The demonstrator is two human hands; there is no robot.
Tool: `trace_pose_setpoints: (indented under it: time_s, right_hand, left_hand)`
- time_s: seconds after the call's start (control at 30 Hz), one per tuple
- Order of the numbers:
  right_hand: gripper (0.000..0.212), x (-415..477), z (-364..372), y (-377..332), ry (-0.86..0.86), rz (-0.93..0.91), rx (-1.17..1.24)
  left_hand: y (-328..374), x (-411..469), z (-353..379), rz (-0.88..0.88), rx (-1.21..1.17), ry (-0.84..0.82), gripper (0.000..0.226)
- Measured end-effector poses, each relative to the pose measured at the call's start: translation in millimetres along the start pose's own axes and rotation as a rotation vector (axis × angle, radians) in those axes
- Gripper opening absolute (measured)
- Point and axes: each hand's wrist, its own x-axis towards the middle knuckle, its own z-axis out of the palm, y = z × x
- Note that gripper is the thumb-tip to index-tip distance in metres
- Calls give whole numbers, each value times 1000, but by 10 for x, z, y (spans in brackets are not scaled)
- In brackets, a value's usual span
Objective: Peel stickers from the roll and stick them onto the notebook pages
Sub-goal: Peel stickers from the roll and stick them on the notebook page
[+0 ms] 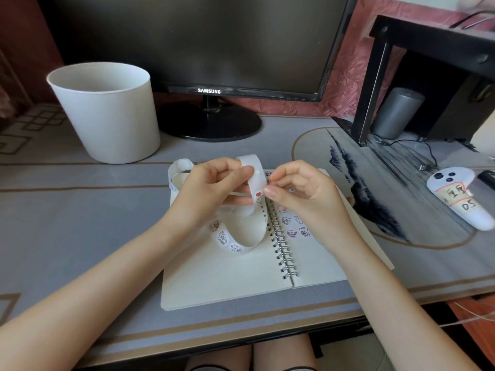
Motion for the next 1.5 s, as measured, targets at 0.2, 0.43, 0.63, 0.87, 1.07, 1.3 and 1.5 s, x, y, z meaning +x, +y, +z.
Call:
trace_pose_setpoints:
  time_s: [0.2, 0.43, 0.63, 0.87, 1.07, 1.3, 1.5]
  right_hand:
    - [13, 4, 12, 22, 21, -25, 52]
    - [13, 19, 3, 62, 61, -69, 13]
    - [12, 0, 30, 83, 77, -97, -32]
    - [13, -12, 42, 86, 128, -152, -115]
    - [8, -25, 45, 89, 131, -147, -92]
    - [10, -28, 56, 90, 135, -135, -63]
    - [13, -28, 67, 90, 134, -124, -40]
  left_hand:
    - [19, -13, 27, -28, -25, -18, 32]
    - [-20, -15, 27, -43, 103, -66, 14]
    - [-23, -13, 23, -25, 90, -51, 13]
    - [-35, -8, 25, -24, 75, -41, 12]
    - [-34, -3, 27, -32, 65, -31, 12]
    - [-35, -8, 17, -36, 58, -45, 14]
    - [-34, -8, 23, -53, 42, -50, 14]
